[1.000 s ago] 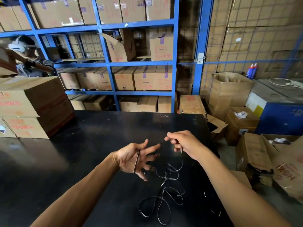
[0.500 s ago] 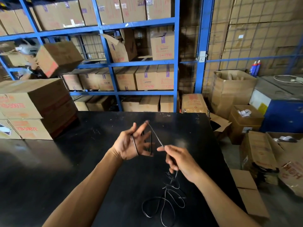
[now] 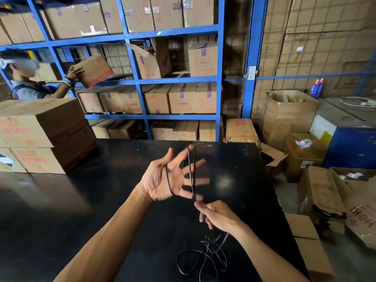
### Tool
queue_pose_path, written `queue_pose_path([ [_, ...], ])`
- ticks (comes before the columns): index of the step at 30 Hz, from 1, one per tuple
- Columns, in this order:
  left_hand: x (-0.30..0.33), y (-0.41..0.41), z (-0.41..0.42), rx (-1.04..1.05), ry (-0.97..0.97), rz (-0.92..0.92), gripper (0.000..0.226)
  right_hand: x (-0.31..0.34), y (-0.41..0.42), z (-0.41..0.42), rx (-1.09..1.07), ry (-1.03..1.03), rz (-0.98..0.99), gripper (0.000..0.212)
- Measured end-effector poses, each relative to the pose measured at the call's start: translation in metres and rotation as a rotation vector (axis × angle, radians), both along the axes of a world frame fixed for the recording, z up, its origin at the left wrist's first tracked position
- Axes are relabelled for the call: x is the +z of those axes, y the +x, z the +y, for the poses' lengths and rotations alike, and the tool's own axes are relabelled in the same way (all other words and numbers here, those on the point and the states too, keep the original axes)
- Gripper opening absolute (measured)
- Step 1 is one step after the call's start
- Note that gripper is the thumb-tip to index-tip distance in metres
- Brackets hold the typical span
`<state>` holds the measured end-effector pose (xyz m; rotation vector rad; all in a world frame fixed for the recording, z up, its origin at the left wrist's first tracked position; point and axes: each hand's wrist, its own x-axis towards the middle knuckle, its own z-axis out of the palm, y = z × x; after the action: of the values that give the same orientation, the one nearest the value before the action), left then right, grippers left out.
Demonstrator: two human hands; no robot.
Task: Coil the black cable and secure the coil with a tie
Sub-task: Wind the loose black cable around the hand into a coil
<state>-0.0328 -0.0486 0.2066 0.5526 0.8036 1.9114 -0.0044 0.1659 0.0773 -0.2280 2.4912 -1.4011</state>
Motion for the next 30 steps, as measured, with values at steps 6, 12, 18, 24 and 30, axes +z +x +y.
queue_pose_path([
  [6, -0.023, 0.023, -0.003, -0.345, -0.562, 0.151, 0.069, 0.047, -0.034, 0.025, 0.040, 0.374, 0.314, 0.055],
  [12, -0.034, 0.010, -0.014, -0.175, -0.941, 0.130, 0.067, 0.074, -0.037, 0.005, 0.051, 0.344, 0.318, 0.056],
  [18, -0.037, -0.006, -0.024, 0.218, -0.778, 0.015, 0.060, 0.073, -0.017, -0.010, -0.082, -0.292, 0.004, 0.020],
  [24, -0.029, -0.023, -0.029, 0.536, -0.301, -0.131, 0.055, 0.061, 0.007, -0.018, -0.066, -0.655, -0.048, 0.026],
  [30, -0.002, -0.024, -0.011, 0.540, 0.026, -0.159, 0.054, 0.023, 0.031, -0.031, 0.086, -0.550, 0.036, 0.036],
])
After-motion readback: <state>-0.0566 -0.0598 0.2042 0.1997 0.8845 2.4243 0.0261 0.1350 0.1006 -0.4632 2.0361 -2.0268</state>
